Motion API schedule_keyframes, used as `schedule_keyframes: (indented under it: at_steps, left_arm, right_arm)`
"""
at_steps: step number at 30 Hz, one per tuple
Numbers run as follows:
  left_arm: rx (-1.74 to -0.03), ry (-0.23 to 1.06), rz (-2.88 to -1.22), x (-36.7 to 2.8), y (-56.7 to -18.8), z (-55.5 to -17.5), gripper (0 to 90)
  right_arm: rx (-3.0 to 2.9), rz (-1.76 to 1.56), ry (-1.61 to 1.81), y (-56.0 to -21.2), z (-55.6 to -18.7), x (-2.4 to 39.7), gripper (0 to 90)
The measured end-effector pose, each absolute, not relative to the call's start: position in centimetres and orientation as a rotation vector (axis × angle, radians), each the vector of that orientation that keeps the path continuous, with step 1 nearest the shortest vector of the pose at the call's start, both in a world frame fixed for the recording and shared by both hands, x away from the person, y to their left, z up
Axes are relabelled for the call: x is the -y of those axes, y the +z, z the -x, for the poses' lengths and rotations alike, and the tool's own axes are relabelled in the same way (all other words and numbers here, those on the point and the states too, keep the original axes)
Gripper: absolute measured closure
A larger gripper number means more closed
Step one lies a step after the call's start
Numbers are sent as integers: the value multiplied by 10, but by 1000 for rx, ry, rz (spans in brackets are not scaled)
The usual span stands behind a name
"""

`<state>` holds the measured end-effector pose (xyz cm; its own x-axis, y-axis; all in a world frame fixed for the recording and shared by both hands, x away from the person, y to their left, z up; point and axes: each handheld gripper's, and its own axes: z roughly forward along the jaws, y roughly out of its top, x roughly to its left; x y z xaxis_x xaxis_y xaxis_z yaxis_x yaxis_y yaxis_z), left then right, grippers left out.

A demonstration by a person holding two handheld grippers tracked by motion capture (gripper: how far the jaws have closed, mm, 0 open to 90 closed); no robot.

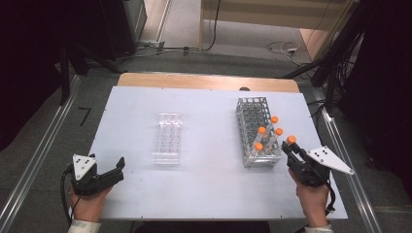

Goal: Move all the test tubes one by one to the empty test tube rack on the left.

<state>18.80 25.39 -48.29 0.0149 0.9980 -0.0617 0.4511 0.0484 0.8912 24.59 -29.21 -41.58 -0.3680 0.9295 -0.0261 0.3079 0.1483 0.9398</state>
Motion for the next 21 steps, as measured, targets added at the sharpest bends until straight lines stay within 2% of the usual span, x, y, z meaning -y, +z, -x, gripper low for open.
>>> schedule_keyframes:
  at_steps: [11,21]
  left_arm:
    - [-1518,878,-1517,-247,-480,-184,72]
    - [-1436,849,-1543,-228,-472,-176,72]
  right_arm:
    - [-1813,-1158,1268,-405,-225,292,721]
    - [-1898,-1141,1270,-414,-210,285,721]
